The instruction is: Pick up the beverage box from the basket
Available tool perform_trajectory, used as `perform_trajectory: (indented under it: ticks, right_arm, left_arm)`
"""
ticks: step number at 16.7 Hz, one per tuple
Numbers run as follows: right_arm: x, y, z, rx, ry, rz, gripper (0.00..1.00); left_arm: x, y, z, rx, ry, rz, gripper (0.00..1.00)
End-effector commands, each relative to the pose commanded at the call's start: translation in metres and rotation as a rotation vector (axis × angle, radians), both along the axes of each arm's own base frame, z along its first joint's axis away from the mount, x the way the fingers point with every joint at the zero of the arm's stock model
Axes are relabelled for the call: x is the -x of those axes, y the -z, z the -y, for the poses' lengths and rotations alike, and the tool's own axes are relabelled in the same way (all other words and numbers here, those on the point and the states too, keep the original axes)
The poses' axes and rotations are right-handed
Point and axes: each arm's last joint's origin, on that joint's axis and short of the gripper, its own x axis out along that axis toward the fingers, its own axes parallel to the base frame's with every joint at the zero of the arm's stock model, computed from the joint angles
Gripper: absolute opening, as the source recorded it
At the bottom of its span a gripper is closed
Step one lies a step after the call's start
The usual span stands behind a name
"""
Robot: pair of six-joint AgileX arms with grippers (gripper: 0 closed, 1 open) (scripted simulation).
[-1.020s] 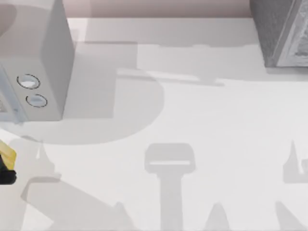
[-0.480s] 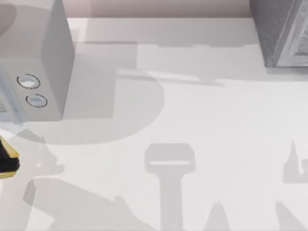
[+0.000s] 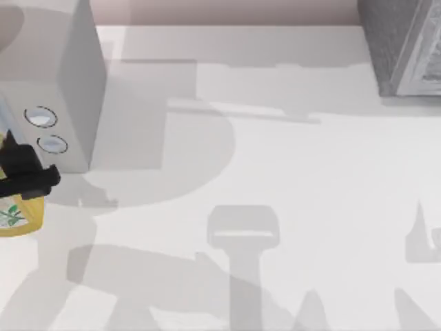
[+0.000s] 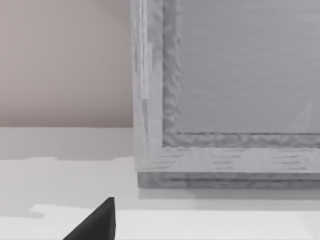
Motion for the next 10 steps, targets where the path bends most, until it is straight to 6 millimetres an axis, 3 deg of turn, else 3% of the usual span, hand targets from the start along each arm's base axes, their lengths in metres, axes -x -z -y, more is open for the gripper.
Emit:
perform_trajectory:
  ticks: [6, 10]
  right_arm:
    - [0.0, 0.0, 0.0, 0.0, 0.0, 0.0, 1.0]
    - [0.0, 0.0, 0.0, 0.0, 0.0, 0.0, 1.0]
  left_arm:
    - [-0.021, -0.005, 0.039, -0.037, -0.086, -0.038, 0.0]
    - [-0.025, -0.004, 0.048, -0.05, -0.101, -0.043, 0.0]
